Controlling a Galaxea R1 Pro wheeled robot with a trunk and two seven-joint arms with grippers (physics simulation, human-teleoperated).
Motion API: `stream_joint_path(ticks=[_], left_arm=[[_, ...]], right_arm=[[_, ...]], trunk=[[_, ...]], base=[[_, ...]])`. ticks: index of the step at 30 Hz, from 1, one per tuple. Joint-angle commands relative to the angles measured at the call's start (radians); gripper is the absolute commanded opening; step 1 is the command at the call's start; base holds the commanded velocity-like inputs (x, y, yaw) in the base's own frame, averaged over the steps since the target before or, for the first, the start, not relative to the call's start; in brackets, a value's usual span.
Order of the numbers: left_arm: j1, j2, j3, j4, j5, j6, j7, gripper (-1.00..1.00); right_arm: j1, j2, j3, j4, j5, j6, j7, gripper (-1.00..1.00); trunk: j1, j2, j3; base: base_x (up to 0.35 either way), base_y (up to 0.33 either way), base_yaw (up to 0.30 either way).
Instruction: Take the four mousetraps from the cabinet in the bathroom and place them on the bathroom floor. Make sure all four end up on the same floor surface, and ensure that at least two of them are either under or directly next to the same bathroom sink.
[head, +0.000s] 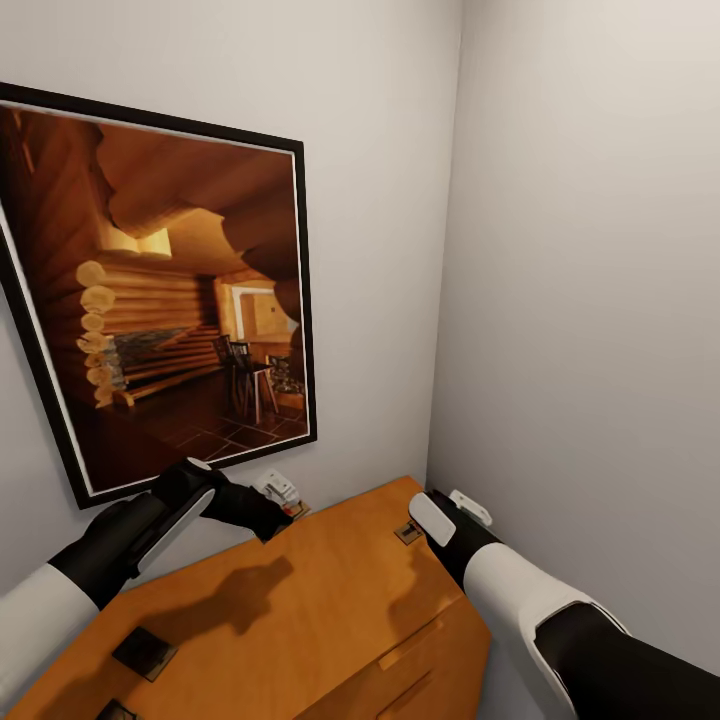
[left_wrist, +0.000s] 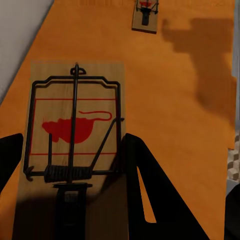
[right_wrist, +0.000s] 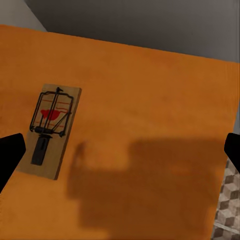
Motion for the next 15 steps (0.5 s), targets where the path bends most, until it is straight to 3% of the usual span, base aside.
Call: stream_joint_path(ticks=[1, 9, 15], left_arm=[[-0.001, -0.005, 0.004, 0.0, -0.001, 0.002, 0.005, -1.0], [-0.001, -0.039, 0.009, 0.004, -0.002, 0.001, 0.018, -1.0], [-0.001, -0.045, 0.008, 0.006, -0.002, 0.001, 0.021, -1.0]], right_arm=[[-0.001, 0.0, 0.004, 0.0, 0.003, 0.01, -0.005, 1.0], [0.0, 0.0, 0.008, 0.001, 0.002, 0.009, -0.004, 1.0], [-0.001, 0.0, 0.009, 0.0, 0.002, 0.009, -0.004, 1.0]], trunk=[[0.0, -0.001, -0.001], [0.0, -0.001, -0.001], [0.0, -0.001, -0.001]], base=[[0.0, 0.0, 0.0], [0.0, 0.0, 0.0], [0.0, 0.0, 0.0]])
